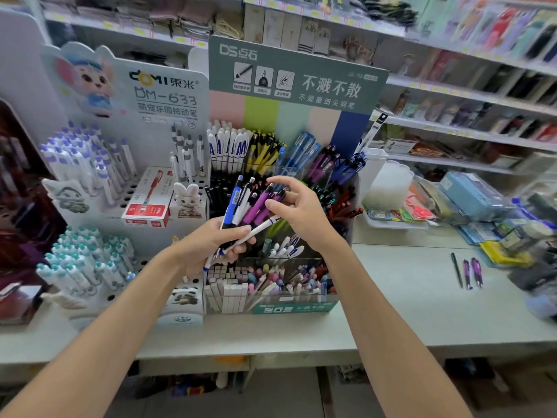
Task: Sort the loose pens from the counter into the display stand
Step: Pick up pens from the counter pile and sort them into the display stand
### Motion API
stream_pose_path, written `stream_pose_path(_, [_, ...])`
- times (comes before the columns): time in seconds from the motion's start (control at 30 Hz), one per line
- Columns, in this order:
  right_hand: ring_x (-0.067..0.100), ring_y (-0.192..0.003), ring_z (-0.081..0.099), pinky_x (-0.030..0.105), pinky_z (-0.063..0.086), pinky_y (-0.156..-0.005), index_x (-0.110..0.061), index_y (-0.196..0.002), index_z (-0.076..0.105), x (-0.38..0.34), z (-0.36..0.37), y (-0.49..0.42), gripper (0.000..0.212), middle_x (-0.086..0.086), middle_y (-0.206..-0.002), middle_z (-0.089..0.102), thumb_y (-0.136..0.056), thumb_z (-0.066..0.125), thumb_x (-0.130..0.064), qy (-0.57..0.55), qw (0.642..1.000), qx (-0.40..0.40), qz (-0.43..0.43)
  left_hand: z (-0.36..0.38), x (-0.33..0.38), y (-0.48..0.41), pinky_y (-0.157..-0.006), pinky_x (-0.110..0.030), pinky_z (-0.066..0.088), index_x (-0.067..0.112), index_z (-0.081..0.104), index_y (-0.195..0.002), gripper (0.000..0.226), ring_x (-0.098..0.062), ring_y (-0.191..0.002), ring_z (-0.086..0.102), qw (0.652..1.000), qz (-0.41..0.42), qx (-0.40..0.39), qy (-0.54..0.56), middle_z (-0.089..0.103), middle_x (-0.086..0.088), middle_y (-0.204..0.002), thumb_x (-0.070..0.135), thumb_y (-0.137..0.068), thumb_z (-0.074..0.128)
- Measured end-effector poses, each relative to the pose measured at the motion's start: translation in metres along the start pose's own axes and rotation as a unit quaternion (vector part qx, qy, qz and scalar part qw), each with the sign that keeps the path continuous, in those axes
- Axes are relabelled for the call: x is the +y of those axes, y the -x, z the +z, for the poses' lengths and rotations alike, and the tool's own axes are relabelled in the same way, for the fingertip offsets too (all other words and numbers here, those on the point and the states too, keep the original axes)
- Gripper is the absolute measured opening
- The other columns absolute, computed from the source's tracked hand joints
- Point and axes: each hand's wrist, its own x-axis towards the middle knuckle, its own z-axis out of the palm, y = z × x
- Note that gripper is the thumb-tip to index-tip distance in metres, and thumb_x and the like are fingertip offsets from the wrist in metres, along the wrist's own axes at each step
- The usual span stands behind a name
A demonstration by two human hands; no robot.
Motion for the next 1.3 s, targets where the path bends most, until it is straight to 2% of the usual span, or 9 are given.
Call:
stream_pose_path(0.17, [0.019,-0.097,0.064,0.034,0.054,-0.091,-0.026,-0.125,0.053,-0.006,-0.013,-0.006,0.030,0.009,-0.115,0.062,-0.096,0.061,-0.021,0.019,1.000,0.000,-0.014,0.005,0.008,-0.007,-0.042,-0.015,0.034,0.007,0.062,-0.088,0.022,-0.008,-0.046,0.040,0.999,-0.005,-0.012,-0.031,0.051,-0.001,-0.060,0.028,-0.092,0.065])
stream_pose_path(0.3, [-0.012,-0.109,0.044,-0.001,0.029,-0.091,-0.023,-0.134,0.043,-0.013,-0.023,-0.011,0.048,-0.012,-0.132,0.045,-0.093,0.066,-0.026,0.127,0.990,-0.012,-0.051,0.027,0.020,-0.020,-0.045,-0.016,0.034,0.004,0.054,-0.096,0.008,-0.007,-0.050,0.043,0.998,0.028,-0.019,-0.057,0.058,0.006,-0.062,0.012,-0.099,0.055])
stream_pose_path(0.47, [0.019,-0.111,0.055,0.025,0.045,-0.093,-0.014,-0.126,0.042,-0.014,-0.057,-0.027,0.040,0.007,-0.121,0.051,-0.093,0.065,-0.016,0.098,0.993,0.056,-0.044,0.041,0.031,-0.041,-0.050,-0.017,0.037,0.006,0.063,-0.106,0.012,-0.008,-0.056,0.046,0.997,0.036,0.000,-0.072,0.066,0.000,-0.074,0.011,-0.098,0.057])
stream_pose_path(0.57, [0.009,-0.073,0.067,0.022,0.055,-0.066,-0.008,-0.118,0.037,-0.020,-0.097,-0.040,0.032,0.011,-0.099,0.055,-0.095,0.058,-0.003,0.003,0.987,0.158,-0.038,0.042,0.030,-0.055,-0.050,-0.018,0.041,0.008,0.065,-0.114,0.018,-0.010,-0.058,0.048,0.994,0.041,0.060,-0.076,0.069,-0.007,-0.084,0.011,-0.097,0.058])
stream_pose_path(0.67, [0.011,-0.078,0.062,0.028,0.054,-0.074,-0.011,-0.118,0.036,-0.015,-0.137,-0.061,0.031,0.009,-0.095,0.053,-0.096,0.057,-0.005,0.043,0.973,0.221,-0.049,0.041,0.030,-0.068,-0.050,-0.019,0.043,0.004,0.062,-0.119,0.022,-0.011,-0.057,0.050,0.989,0.062,0.129,-0.024,0.070,-0.010,-0.086,0.009,-0.098,0.056])
stream_pose_path(0.87, [0.020,-0.097,0.053,0.031,0.044,-0.091,-0.005,-0.129,0.036,0.003,-0.151,-0.103,0.042,0.006,-0.111,0.050,-0.094,0.059,-0.007,0.173,0.969,0.154,-0.084,0.055,0.040,-0.087,-0.044,-0.019,0.038,0.008,0.062,-0.121,0.023,-0.009,-0.051,0.047,0.977,0.097,0.189,-0.008,0.070,-0.008,-0.085,0.009,-0.099,0.054])
stream_pose_path(0.97, [0.014,-0.099,0.049,0.018,0.034,-0.083,-0.001,-0.133,0.035,0.012,-0.144,-0.115,0.045,-0.008,-0.109,0.050,-0.096,0.059,-0.007,0.202,0.968,0.116,-0.094,0.058,0.042,-0.089,-0.044,-0.018,0.039,0.008,0.062,-0.122,0.024,-0.008,-0.052,0.048,0.977,0.097,0.191,0.004,0.070,-0.013,-0.092,0.009,-0.099,0.054])
stream_pose_path(1.07, [0.023,-0.100,0.056,0.027,0.034,-0.076,-0.003,-0.131,0.036,0.022,-0.134,-0.121,0.041,0.006,-0.113,0.058,-0.097,0.057,-0.010,0.233,0.964,0.075,-0.103,0.059,0.043,-0.089,-0.044,-0.018,0.042,0.009,0.061,-0.121,0.023,-0.010,-0.053,0.052,0.977,0.101,0.186,0.019,0.071,-0.015,-0.096,0.011,-0.099,0.054])
stream_pose_path(1.3, [0.040,-0.105,0.055,0.046,0.037,-0.086,-0.004,-0.128,0.051,0.045,-0.130,-0.122,0.042,0.019,-0.113,0.061,-0.099,0.051,-0.034,0.529,0.830,0.074,-0.162,0.063,0.043,-0.087,-0.046,-0.017,0.046,0.008,0.060,-0.118,0.021,-0.011,-0.056,0.059,0.979,0.113,0.162,0.039,0.072,-0.010,-0.092,0.010,-0.099,0.052])
